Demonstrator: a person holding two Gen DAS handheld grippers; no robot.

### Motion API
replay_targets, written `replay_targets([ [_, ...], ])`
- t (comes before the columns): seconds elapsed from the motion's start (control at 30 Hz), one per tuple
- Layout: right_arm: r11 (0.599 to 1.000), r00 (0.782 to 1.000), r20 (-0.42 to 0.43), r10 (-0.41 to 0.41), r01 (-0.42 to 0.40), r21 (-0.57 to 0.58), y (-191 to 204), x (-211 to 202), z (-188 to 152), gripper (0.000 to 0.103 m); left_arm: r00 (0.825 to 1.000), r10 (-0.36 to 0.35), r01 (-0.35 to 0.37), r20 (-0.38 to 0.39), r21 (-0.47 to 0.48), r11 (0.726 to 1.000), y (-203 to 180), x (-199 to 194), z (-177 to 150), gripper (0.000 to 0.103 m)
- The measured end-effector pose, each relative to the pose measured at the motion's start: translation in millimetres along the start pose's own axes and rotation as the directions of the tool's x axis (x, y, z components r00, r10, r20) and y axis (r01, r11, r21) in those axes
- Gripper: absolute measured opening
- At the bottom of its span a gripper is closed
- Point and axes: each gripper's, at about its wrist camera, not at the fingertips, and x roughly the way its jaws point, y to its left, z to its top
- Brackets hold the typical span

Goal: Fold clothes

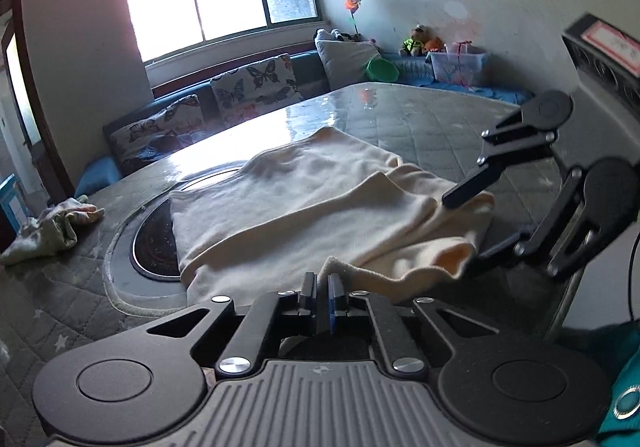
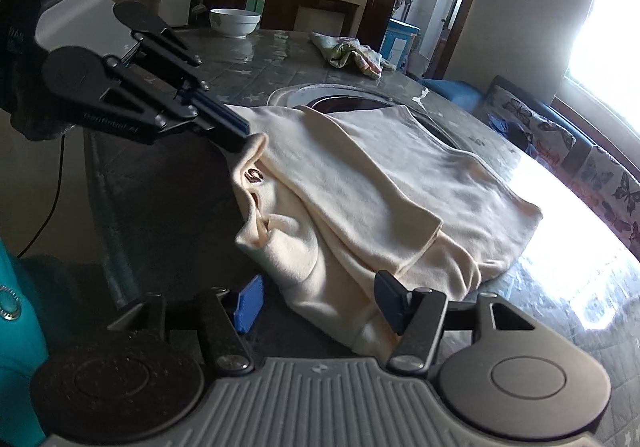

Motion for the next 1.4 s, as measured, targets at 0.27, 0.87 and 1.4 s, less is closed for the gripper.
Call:
replay_targets([
  [0.27, 1.0, 0.999, 0.022, 0.023, -0.023, -0.012, 1.8, 8.0, 7.1, 0.023, 1.0, -0.016, 0.015, -0.014, -0.023, 1.0, 5.1, -3.9, -3.0, 0.011],
  [0.87, 0.971, 0.993, 0.106, 0.047, -0.07, 0.229, -38.5, -2.7, 28.6, 0.006, 0.991, 0.127, -0.131, 0.032, 0.253, 0.959, -3.5, -2.1, -22.8, 0.048],
  [1.4, 0.978, 0.995, 0.071, 0.066, -0.079, 0.192, -17.7, 5.8, 12.3, 0.038, 0.996, 0.091, -0.09, 0.005, 0.234, 0.968, 7.1, 10.1, -24.2, 0.01],
])
